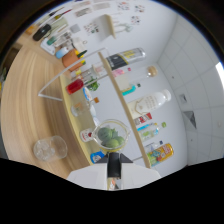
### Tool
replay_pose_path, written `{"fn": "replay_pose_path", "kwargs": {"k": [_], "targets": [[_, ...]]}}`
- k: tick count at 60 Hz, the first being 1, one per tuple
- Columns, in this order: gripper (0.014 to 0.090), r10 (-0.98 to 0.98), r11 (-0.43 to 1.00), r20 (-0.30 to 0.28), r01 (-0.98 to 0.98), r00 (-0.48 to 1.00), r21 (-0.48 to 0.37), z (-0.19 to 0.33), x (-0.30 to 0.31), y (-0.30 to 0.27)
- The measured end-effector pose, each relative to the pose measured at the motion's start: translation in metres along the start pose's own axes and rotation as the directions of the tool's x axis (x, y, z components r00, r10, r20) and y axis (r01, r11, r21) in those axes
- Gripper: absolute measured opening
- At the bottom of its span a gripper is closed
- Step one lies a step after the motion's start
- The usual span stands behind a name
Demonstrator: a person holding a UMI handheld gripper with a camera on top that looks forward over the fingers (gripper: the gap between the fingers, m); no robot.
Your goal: Make me a cup of Mojito.
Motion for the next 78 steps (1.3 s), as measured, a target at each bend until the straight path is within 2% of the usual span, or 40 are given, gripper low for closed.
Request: {"fn": "replay_pose_path", "kwargs": {"k": [5, 13, 22, 33, 44, 54, 67, 70, 72, 76, 77, 78], "targets": [[0.0161, 0.253, 0.967, -0.024, -0.253, 0.967, 0.015, -0.012, 0.029, 0.001], [0.0161, 0.611, 0.792, -0.004, -0.611, 0.792, -0.007, -0.026, 0.045, 0.029], [0.0159, 0.822, 0.563, -0.005, -0.814, 0.569, -0.141, -0.024, 0.011, 0.102], [0.0159, 0.911, 0.352, -0.07, -0.855, 0.407, -0.382, -0.018, -0.076, 0.203], [0.0158, 0.931, 0.257, -0.089, -0.807, 0.355, -0.532, -0.021, -0.143, 0.256], [0.0159, 0.94, 0.225, -0.079, -0.779, 0.331, -0.586, -0.021, -0.171, 0.268], [0.019, 0.943, 0.246, -0.046, -0.78, 0.331, -0.575, -0.017, -0.176, 0.271], [0.0402, 0.935, 0.251, -0.065, -0.778, 0.349, -0.576, -0.018, -0.173, 0.278], [0.0491, 0.93, 0.254, -0.077, -0.779, 0.36, -0.573, -0.019, -0.17, 0.28], [0.0787, 0.926, 0.257, -0.092, -0.791, 0.366, -0.555, -0.022, -0.158, 0.278], [0.0843, 0.926, 0.258, -0.096, -0.795, 0.366, -0.549, -0.023, -0.155, 0.277], [0.0865, 0.925, 0.258, -0.101, -0.799, 0.367, -0.543, -0.024, -0.152, 0.276]]}}
